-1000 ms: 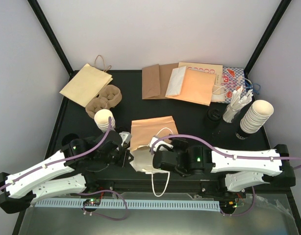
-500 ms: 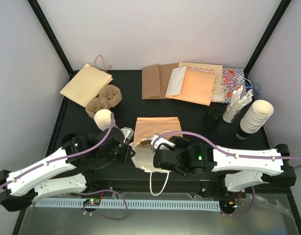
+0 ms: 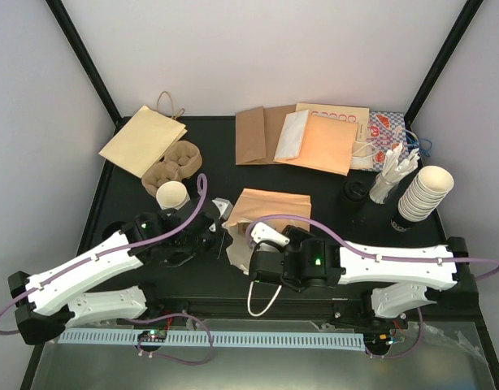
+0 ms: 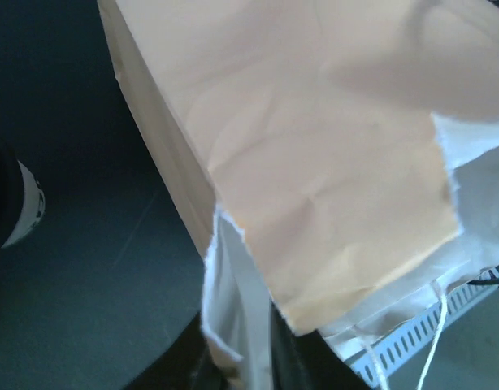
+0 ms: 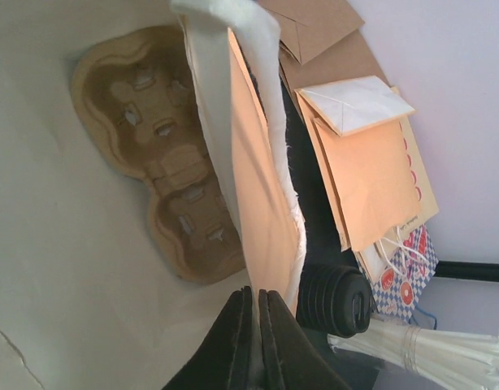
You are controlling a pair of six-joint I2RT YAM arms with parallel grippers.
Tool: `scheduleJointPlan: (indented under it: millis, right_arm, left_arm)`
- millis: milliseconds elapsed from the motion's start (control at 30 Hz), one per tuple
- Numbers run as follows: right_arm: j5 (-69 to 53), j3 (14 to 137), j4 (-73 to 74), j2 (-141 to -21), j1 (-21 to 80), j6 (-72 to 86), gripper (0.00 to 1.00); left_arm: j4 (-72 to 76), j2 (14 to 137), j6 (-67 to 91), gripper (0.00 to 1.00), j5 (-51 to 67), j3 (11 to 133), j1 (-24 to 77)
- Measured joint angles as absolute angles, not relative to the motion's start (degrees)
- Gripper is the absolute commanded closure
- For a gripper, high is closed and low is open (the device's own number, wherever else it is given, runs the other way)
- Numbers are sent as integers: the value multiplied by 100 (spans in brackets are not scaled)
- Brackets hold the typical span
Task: Pack the takeout coffee
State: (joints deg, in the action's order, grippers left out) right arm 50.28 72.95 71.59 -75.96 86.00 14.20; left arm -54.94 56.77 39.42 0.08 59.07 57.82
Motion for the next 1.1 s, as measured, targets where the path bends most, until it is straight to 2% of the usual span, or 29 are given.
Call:
scheduleJointPlan:
  millis: [200,333,400,800,1100]
  right_arm:
    - [5118,7352,7242,-7780,8471,1678,95]
    - [5151,7424,7284,-7935,8324,1826,95]
    - [5157,7459,7290,-8001,8274,1863,95]
    - [5229,7623,7321,-8204,8187,1944,95]
    - [5236,7623,7284,-8202,8165,1940,95]
  left_arm:
    - [-5435,5642,3844,33,-102,5966,5706]
    - [-5424,5452,3955,15,-60,5911,5706]
    - [-5345,5242,4082,3,-1,5745,5706]
    - [-4965,4106,4991,1,-108,4698,5708]
    - [-3809,2768,5159,4,-469,3780,5706]
